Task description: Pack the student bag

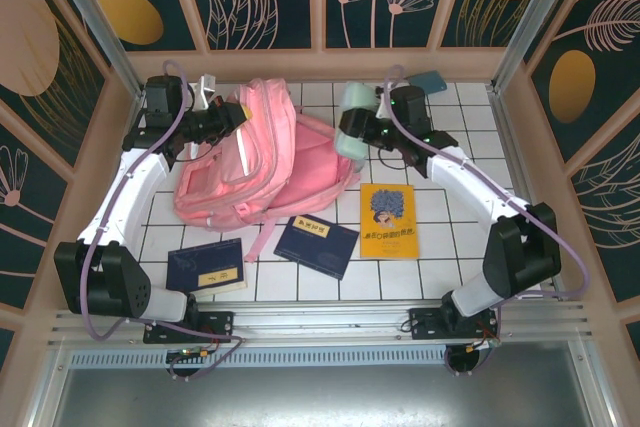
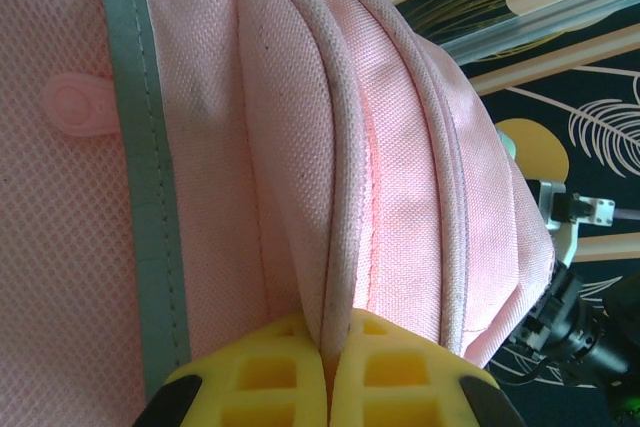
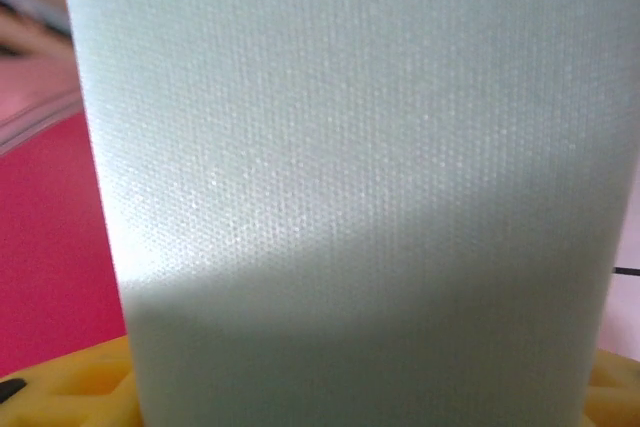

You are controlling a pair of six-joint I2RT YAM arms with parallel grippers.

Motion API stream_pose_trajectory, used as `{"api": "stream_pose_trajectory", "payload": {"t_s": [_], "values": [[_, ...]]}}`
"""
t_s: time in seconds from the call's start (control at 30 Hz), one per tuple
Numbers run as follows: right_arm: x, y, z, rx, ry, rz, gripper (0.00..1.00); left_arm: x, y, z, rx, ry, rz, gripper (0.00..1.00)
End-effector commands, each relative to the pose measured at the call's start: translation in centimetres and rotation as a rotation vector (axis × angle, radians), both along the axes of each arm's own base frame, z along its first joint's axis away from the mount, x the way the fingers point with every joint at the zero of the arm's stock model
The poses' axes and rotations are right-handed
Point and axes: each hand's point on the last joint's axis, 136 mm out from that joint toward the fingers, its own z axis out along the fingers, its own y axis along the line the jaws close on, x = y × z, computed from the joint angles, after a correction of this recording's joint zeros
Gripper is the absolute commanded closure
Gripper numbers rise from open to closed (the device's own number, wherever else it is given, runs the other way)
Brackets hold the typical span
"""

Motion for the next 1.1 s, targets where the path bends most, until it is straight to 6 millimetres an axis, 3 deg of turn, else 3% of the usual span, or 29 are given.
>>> {"api": "stream_pose_trajectory", "payload": {"t_s": [0.0, 0.3, 0.43, 0.6, 0.87, 1.07], "values": [[-1.2, 3.9, 0.6, 0.1, -0.036, 0.176, 0.44, -0.2, -1.2, 5.7, -0.031, -0.198, -0.085, 1.0], [-2.1, 10.3, -2.8, 0.213, 0.106, 0.317, 0.44, 0.2, -1.4, 7.4, -0.048, -0.214, -0.097, 1.0], [-1.7, 13.2, -4.9, 0.177, 0.153, 0.342, 0.44, 0.6, -1.5, 7.9, -0.049, -0.209, -0.096, 1.0], [-0.9, 16.1, -7.8, 0.13, 0.214, 0.303, 0.44, 1.2, -1.9, 8.2, -0.056, -0.205, -0.11, 1.0], [0.0, 21.4, -10.9, 0.207, 0.348, 0.275, 0.43, 1.4, -4.0, 8.6, -0.052, -0.213, -0.173, 1.0], [0.8, 24.7, -13.6, 0.158, 0.386, 0.242, 0.34, 1.1, -4.1, 7.9, -0.056, -0.199, -0.181, 1.0]]}}
